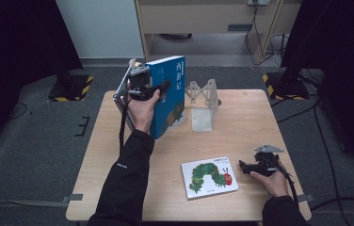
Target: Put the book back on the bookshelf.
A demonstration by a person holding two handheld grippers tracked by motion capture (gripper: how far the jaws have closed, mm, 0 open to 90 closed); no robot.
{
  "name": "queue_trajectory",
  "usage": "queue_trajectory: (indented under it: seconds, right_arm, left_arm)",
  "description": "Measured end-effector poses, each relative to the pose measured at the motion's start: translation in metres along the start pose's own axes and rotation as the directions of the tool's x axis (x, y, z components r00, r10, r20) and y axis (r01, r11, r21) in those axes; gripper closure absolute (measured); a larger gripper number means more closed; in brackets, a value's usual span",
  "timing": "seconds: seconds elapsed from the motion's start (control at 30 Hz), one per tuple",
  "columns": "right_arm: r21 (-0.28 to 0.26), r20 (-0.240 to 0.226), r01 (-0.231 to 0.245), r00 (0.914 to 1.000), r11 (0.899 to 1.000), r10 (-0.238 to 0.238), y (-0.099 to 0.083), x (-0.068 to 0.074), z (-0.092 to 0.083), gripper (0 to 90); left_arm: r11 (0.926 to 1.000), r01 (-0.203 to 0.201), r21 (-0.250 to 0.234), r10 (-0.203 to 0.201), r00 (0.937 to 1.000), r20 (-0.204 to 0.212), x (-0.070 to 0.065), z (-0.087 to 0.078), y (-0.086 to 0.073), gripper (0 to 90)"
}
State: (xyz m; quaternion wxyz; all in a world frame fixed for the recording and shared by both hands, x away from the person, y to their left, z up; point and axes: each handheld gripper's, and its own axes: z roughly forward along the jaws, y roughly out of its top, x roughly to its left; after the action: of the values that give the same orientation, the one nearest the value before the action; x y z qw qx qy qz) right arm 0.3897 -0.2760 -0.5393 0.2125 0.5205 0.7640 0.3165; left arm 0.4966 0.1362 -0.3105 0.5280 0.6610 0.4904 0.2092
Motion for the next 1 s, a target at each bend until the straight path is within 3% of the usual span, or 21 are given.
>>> queue_trajectory:
  seconds: [0.2, 0.33, 0.5, 0.67, 0.83, 1.0]
  right_arm:
    - [0.000, -0.002, -0.001, 1.0000, 1.000, 0.001, 0.000, 0.000, 0.000, 1.3]
    - [0.000, -0.001, 0.001, 1.0000, 1.000, -0.001, 0.000, 0.000, 0.000, 1.2]
    - [0.000, -0.002, 0.001, 1.0000, 1.000, -0.001, 0.000, 0.000, 0.000, 1.2]
    - [0.001, -0.003, 0.001, 1.0000, 1.000, -0.001, 0.000, 0.000, 0.000, 0.3]
    - [0.002, -0.005, 0.002, 1.0000, 1.000, -0.002, 0.000, 0.000, 0.000, 0.4]
    - [0.002, -0.004, 0.002, 1.0000, 1.000, -0.002, 0.000, 0.000, 0.000, 0.4]
  left_arm:
    - [0.9996, -0.028, 0.007, 0.028, 0.9990, -0.035, -0.001, 0.022, 0.000, 60.3]
    - [0.9999, -0.010, -0.002, 0.010, 0.9982, -0.059, 0.002, 0.034, -0.002, 60.3]
    - [0.9996, -0.028, 0.008, 0.029, 0.9956, -0.089, 0.002, 0.049, -0.007, 60.2]
    - [0.9999, 0.010, 0.005, -0.009, 0.9964, -0.084, 0.008, 0.064, -0.009, 60.2]
    - [0.9997, 0.007, -0.022, -0.009, 0.9939, -0.110, 0.008, 0.074, -0.014, 60.1]
    - [0.9995, 0.032, 0.004, -0.031, 0.9925, -0.118, 0.010, 0.085, -0.022, 60.0]
